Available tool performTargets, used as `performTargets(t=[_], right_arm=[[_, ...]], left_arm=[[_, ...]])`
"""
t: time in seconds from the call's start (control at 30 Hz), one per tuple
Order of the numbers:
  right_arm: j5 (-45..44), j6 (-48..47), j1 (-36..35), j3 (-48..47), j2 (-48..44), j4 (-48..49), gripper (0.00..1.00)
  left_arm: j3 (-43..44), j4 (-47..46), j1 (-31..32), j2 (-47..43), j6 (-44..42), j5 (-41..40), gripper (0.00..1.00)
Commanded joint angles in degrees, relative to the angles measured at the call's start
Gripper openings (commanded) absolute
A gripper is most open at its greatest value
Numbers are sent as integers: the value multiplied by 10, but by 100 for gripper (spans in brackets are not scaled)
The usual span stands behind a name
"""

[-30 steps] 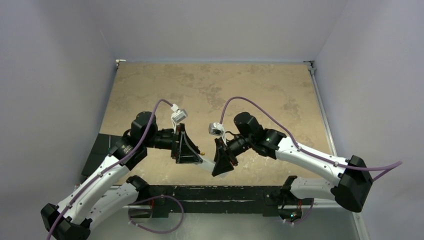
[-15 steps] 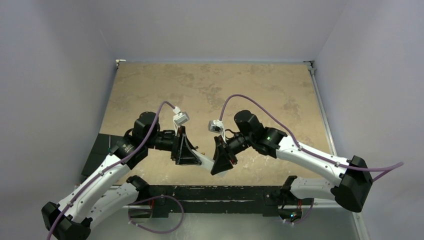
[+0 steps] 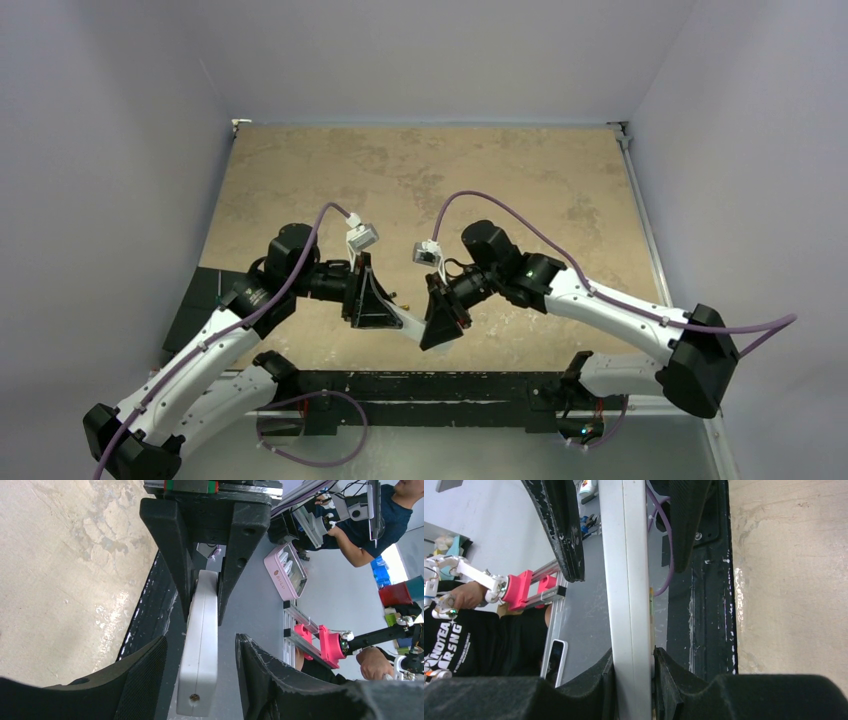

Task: Load the batteries into the remote control
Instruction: Adjust the remote control.

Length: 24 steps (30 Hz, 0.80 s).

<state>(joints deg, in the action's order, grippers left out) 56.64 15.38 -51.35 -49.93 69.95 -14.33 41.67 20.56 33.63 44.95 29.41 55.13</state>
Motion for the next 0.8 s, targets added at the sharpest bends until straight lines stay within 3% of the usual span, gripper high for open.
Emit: performTargets(t=[0.0,0.3,0.4,0.43,0.47,0.57,0.77], right_arm=[[11,10,2,-34,1,10,0],[8,17,2,-37,6,16,0],[8,17,2,-37,7,16,0],[8,17,2,-37,7,16,0],[7,16,2,-37,7,16,0],[-5,12,2,-38,4,10,2],[-34,10,2,-26,-20,13,28]], left_arm=[[17,-25,-2,-4,0,14,50],[12,-23,-2,-6,-2,17,36],[12,-24,-1,-7,-2,18,16],[11,-24,-1,-7,-2,17,4],[11,-24,-1,-7,-1,16,0],[10,-31,-2,-9,1,18,0],[1,-47,-2,-15,23,-8,0]])
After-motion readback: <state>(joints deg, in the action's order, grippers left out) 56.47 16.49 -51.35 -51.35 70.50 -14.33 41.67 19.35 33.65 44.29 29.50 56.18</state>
